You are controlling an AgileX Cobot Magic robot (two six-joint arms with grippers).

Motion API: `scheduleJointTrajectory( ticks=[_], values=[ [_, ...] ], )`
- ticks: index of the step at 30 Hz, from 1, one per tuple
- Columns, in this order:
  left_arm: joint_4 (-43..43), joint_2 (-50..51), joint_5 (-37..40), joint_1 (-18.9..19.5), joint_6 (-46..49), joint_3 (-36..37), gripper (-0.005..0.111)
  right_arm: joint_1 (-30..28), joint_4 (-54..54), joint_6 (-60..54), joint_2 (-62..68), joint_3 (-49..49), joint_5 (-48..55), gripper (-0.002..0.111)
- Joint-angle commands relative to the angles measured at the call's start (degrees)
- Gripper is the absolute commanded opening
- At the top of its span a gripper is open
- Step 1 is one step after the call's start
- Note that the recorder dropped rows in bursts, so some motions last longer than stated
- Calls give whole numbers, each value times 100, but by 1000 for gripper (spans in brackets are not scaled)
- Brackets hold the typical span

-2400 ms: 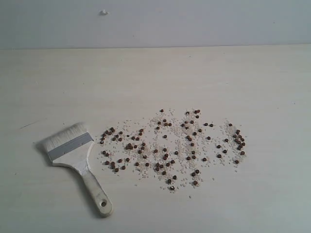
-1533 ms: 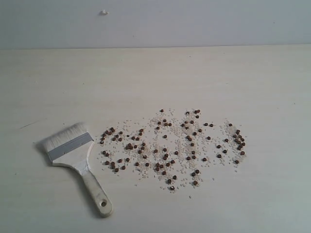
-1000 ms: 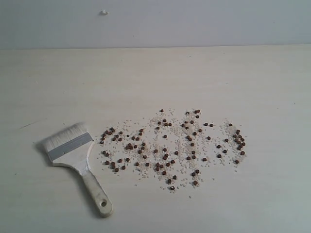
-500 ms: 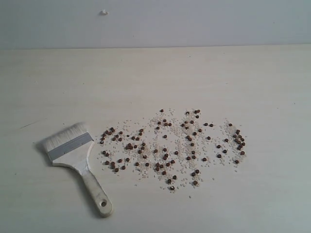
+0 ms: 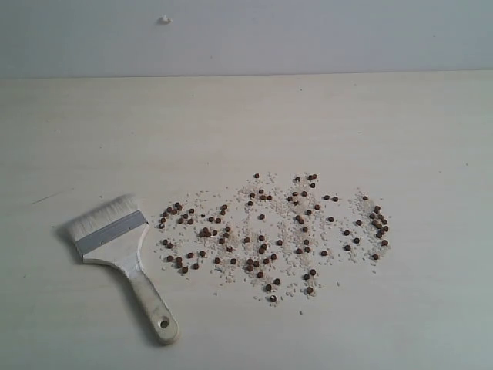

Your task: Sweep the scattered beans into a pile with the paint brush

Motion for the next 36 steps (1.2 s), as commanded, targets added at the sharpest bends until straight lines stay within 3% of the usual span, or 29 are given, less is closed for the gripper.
scheduleJointTrajectory(
  ticks=[1,7,12,18,23,31,36],
  values=[
    [23,-35,-1,-31,-16,29,0,-20,48,202,-27,20,-172,0],
    [23,-35,-1,-31,-16,29,0,-20,1300,1678,-27,20,-413,0],
    [23,-35,-1,-31,-16,29,0,-20,1300,1723,-27,20,-908,0],
    [23,-35,-1,-31,-16,29,0,-20,1300,1723,-27,20,-458,0],
    [23,-35,-1,-31,-16,29,0,-20,1273,1707,-27,20,-759,0],
    [23,-35,-1,-31,-16,29,0,-20,765,2061,578,-28,-2056,0],
    [23,-35,-1,-31,-16,29,0,-20,-432,2382,1393,-571,-1502,0]
  ],
)
